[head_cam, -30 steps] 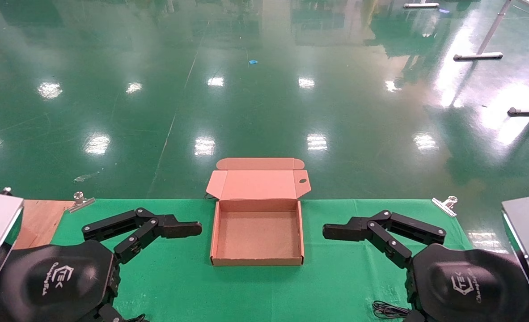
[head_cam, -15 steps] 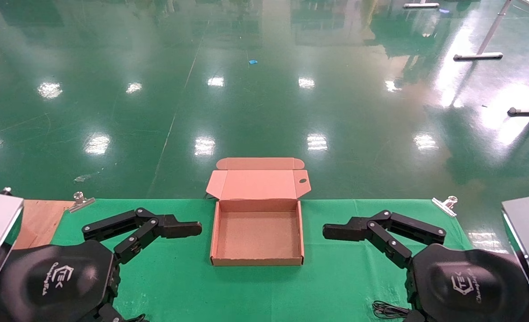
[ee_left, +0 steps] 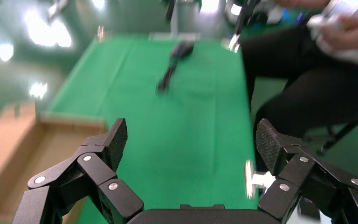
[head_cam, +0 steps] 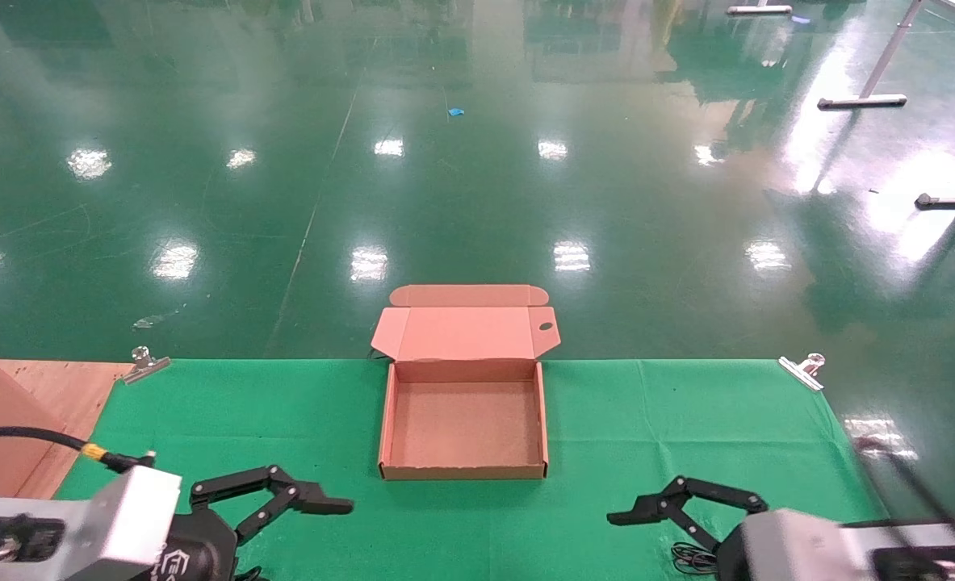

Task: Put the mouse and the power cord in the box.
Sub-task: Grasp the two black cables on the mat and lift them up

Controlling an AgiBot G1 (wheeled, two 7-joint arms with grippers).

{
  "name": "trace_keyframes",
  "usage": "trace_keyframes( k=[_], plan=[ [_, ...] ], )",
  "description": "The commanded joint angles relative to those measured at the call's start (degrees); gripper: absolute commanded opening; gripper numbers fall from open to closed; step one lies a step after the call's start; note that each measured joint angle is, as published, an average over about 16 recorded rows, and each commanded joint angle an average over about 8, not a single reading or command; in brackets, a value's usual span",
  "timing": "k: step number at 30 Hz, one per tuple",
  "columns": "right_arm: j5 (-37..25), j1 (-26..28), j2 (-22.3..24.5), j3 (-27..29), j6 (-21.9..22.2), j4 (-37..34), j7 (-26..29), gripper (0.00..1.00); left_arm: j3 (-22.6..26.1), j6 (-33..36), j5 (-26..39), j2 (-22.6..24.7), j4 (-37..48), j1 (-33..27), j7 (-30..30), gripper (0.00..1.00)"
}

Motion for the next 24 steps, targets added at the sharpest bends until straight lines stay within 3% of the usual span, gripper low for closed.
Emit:
trace_keyframes(
  k=[1, 7, 14, 24],
  plan=[
    [-4.7, 1.1, -0.8, -1.8, 0.2, -0.2, -0.7, 1.0, 1.5, 0.2, 2.9, 0.4, 2.8, -0.6, 1.8, 1.0],
    [-18.0, 4.8, -3.2, -6.3, 1.8, -4.9, -5.3, 1.0, 6.3, -0.3, 13.4, 2.4, 10.7, -5.3, 7.4, 1.0],
    [-30.9, 8.8, -8.2, -11.4, 4.8, -15.9, -12.9, 1.0, 12.4, -1.6, 26.3, 6.7, 19.9, -11.8, 13.4, 1.0],
    [-41.3, 14.6, -17.4, -15.9, 12.0, -33.7, -22.4, 1.0, 20.2, -8.8, 43.2, 13.7, 31.5, -18.5, 21.4, 1.0]
  ],
)
